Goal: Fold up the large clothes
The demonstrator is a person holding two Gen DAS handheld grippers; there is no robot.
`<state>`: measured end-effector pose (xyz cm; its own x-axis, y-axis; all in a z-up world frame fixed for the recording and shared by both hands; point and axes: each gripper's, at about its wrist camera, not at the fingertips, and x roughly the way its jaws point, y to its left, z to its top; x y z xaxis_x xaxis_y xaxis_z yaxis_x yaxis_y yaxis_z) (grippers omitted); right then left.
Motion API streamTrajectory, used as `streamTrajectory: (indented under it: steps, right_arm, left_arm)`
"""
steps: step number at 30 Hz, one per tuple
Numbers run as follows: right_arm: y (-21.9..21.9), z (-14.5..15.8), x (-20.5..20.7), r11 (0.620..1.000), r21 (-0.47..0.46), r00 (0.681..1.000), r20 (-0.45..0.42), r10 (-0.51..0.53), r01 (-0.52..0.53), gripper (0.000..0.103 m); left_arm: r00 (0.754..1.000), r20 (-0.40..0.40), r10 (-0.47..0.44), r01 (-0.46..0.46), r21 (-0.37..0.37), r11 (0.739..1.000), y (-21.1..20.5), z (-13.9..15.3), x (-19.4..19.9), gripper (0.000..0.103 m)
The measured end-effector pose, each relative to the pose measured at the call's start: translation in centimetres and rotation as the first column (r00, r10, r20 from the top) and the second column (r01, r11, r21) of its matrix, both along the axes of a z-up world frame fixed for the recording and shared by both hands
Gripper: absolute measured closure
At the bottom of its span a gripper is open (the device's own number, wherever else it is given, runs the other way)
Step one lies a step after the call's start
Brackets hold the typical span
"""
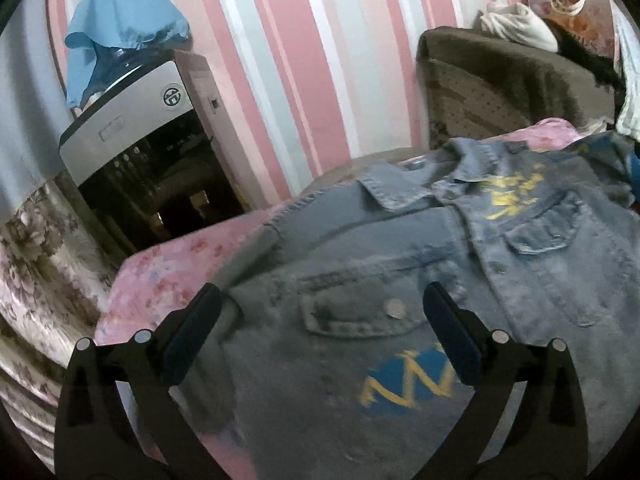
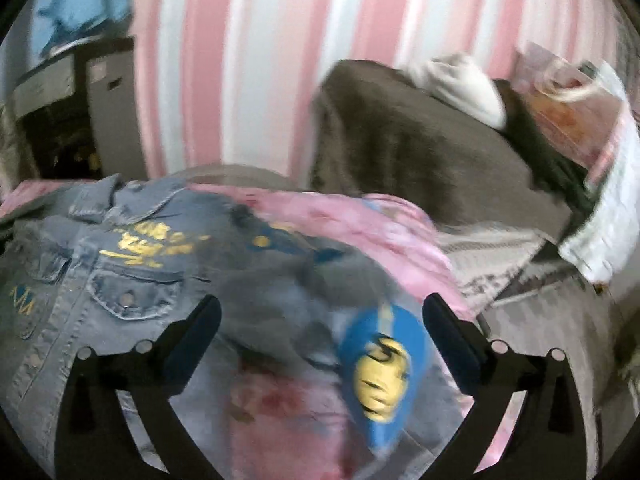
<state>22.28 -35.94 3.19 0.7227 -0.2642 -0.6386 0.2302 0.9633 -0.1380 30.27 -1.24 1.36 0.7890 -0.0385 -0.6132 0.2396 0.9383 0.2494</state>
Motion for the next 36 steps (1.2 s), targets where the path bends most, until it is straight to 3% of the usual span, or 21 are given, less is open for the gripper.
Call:
streamTrajectory:
  steps: [8,11,15,16,18,19,20,22,27,30,31,32,36]
  right_arm:
    - [-5.8,2.5,-6.0,0.983,0.118,0.981,0.122,-0.152,0.138,0.002]
    - [-6.4,0.6,-8.1,0.982,0.148,0.988,0.078,-0.133,0.121,0.003]
    - [-5.0,-2.1,-9.7,0.991,0.119,0.998,0.007,-0.065,0.064,0.004]
    - [-4.2,-3.2,-9.6,0.994,0.102,0.999,-0.035,-0.032,0.036,0.010]
    - [-3.2,-4.7,-9.6,0.998,0.067,0.995,-0.101,-0.003,0.010,0.032]
    - [-2.7,-5.7,-9.4,0.999,0.053,0.990,-0.141,0.001,0.006,0.053]
    - [-2.7,-6.7,-9.0,0.998,0.058,0.982,-0.187,0.007,0.004,0.060]
    - [-2.9,-7.9,-8.8,0.997,0.070,0.976,-0.219,-0.001,0.017,0.060]
    - [-3.3,-9.0,-7.7,1.000,-0.008,0.973,-0.228,-0.026,0.025,0.061]
    - [-3.9,-9.1,-7.0,0.996,-0.078,0.972,-0.230,-0.056,0.039,0.073]
    - [-4.2,-9.1,-6.7,0.998,-0.055,0.973,-0.226,-0.049,0.037,0.091]
    - [-4.8,-8.9,-6.6,0.999,0.009,0.976,-0.216,-0.028,0.031,0.095]
    - [-6.0,-7.4,-6.2,0.984,0.175,0.983,-0.183,0.011,0.021,0.098]
  left_arm:
    - [1.000,0.013,0.009,-0.007,-0.144,0.990,-0.5,1.0,-2.4,0.003]
    - [1.000,0.003,-0.019,0.019,-0.137,0.990,-1.1,0.1,-2.8,0.003]
    - [0.999,-0.006,-0.041,0.040,-0.128,0.991,-1.8,-0.5,-3.1,0.003]
    - [0.999,-0.009,-0.042,0.041,-0.132,0.990,-1.9,-0.5,-3.1,0.003]
    - [0.999,-0.020,-0.049,0.046,-0.149,0.988,-1.9,-0.5,-3.2,0.003]
    - [0.998,-0.030,-0.053,0.048,-0.161,0.986,-1.8,-0.4,-3.2,0.003]
    - [0.998,-0.034,-0.053,0.047,-0.166,0.985,-1.7,-0.4,-3.2,0.003]
    - [0.998,-0.036,-0.054,0.046,-0.174,0.984,-1.6,-0.4,-3.4,0.003]
    - [0.997,-0.061,-0.046,0.035,-0.170,0.985,-1.0,-0.9,-3.6,0.003]
    - [0.996,-0.073,-0.041,0.028,-0.172,0.985,-0.7,-1.1,-3.6,0.003]
    - [0.997,-0.073,-0.039,0.026,-0.170,0.985,-0.7,-1.1,-3.6,0.003]
    - [0.997,-0.072,-0.038,0.025,-0.167,0.986,-0.7,-1.1,-3.7,0.003]
    - [0.998,-0.051,-0.042,0.034,-0.148,0.988,-0.6,-0.8,-4.0,0.003]
